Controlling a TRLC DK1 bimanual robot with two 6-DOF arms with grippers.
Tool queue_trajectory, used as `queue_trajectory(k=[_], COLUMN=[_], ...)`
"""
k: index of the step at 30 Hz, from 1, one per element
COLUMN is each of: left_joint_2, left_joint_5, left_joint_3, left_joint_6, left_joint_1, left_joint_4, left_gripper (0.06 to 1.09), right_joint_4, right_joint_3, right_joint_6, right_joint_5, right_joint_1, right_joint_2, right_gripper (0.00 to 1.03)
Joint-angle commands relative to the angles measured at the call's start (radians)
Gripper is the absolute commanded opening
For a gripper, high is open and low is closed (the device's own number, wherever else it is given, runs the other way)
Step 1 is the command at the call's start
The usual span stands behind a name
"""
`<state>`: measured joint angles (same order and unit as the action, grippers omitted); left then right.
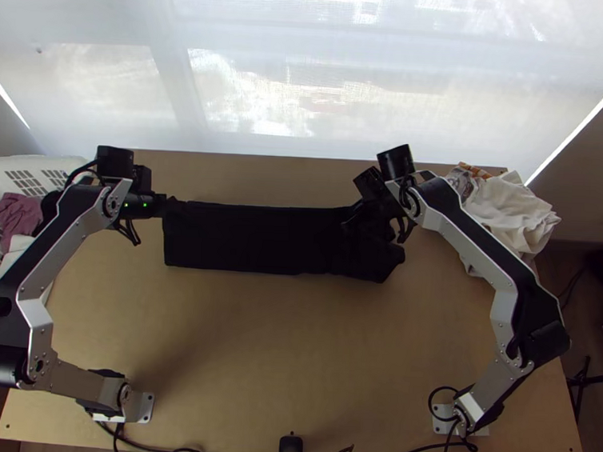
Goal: Fold the t-shirt
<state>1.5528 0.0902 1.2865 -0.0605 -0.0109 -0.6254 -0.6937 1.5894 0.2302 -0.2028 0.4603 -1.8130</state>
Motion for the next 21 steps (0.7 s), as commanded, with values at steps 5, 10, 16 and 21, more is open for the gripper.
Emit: queue_trajectory(k=[5, 10, 16, 21], left_joint_2=[0.109, 0.156, 0.217, 0.270], left_joint_5=[-0.001, -0.001, -0.001, 0.000], left_joint_3=[0.051, 0.079, 0.119, 0.162], left_joint_6=[-0.004, -0.004, -0.005, -0.002], left_joint_1=[0.002, 0.000, -0.001, -0.001], left_joint_4=[0.062, 0.079, 0.092, 0.098], left_gripper=[0.09, 0.09, 0.09, 0.09], right_joint_4=[-0.003, -0.012, -0.020, -0.030], right_joint_3=[0.104, 0.158, 0.204, 0.253], right_joint_6=[0.011, 0.015, 0.020, 0.021], right_joint_5=[0.000, 0.000, 0.000, 0.002], right_joint_1=[-0.035, -0.045, -0.049, -0.058], right_joint_2=[-0.112, -0.170, -0.223, -0.266], right_gripper=[0.03, 0.03, 0.03, 0.03])
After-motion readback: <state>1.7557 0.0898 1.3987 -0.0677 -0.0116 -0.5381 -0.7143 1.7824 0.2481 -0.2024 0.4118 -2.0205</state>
